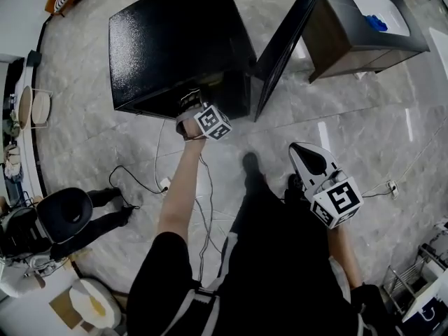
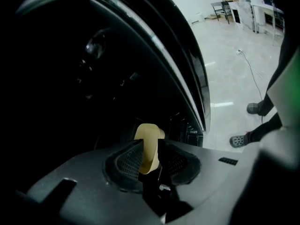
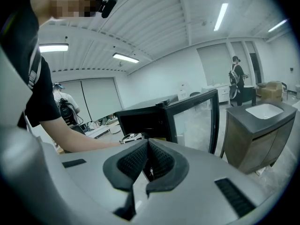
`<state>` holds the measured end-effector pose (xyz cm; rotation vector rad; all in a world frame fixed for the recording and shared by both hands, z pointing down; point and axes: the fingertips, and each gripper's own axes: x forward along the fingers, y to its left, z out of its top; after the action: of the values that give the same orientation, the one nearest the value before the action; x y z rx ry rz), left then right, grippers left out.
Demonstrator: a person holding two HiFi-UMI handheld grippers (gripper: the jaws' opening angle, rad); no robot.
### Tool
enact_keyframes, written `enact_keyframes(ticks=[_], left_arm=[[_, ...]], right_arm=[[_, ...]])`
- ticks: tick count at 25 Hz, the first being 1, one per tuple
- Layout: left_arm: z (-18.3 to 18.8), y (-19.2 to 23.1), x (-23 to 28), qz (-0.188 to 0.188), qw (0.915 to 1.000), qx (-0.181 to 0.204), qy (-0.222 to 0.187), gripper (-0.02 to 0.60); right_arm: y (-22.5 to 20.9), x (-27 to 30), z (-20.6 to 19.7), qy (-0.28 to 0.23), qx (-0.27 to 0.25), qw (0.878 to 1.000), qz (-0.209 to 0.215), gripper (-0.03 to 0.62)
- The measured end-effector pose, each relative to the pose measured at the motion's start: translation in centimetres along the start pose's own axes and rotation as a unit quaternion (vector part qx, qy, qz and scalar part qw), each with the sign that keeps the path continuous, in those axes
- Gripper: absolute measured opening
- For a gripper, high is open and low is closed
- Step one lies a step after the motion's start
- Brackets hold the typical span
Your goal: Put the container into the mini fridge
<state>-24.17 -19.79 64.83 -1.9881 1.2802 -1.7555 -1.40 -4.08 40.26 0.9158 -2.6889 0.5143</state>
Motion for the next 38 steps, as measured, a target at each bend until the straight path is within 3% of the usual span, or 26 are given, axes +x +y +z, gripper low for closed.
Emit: enact_keyframes(ticks=[7,19,22,24,30,35,38], left_arm=[[2.5,-2.6,-2.9,0.010,0.9998,-0.005,0.014,0.070],[6.8,-6.2,-11.2,0.042,0.9979,-0.029,0.040,0.038],[8.4,-6.1,-13.6,0.063,0.9958,-0.056,0.035,0.035],[10.2,-6.3,-15.7,0.071,0.9928,-0.095,0.018,0.035],[16.6,-7.4,-22.8,0.091,0.9738,-0.198,-0.064,0.034],[19.6,-9.9,-27.4,0.065,0.9409,-0.313,-0.112,0.033],[20.9,-11.5,-29.8,0.051,0.9202,-0.363,-0.137,0.032]], right_arm=[[-2.1,-3.5,-0.2,-0.011,-0.010,1.000,0.019,0.018],[-5.1,-9.8,-1.6,-0.036,-0.014,0.997,0.069,0.018],[-6.6,-11.3,-2.2,-0.049,-0.011,0.996,0.077,0.018],[-7.6,-12.6,-2.6,-0.055,-0.008,0.995,0.080,0.018],[-9.6,-16.3,-3.5,-0.063,-0.017,0.994,0.087,0.018],[-10.3,-18.9,-3.9,-0.061,-0.032,0.993,0.101,0.018],[-10.2,-19.8,-4.0,-0.059,-0.039,0.991,0.109,0.018]])
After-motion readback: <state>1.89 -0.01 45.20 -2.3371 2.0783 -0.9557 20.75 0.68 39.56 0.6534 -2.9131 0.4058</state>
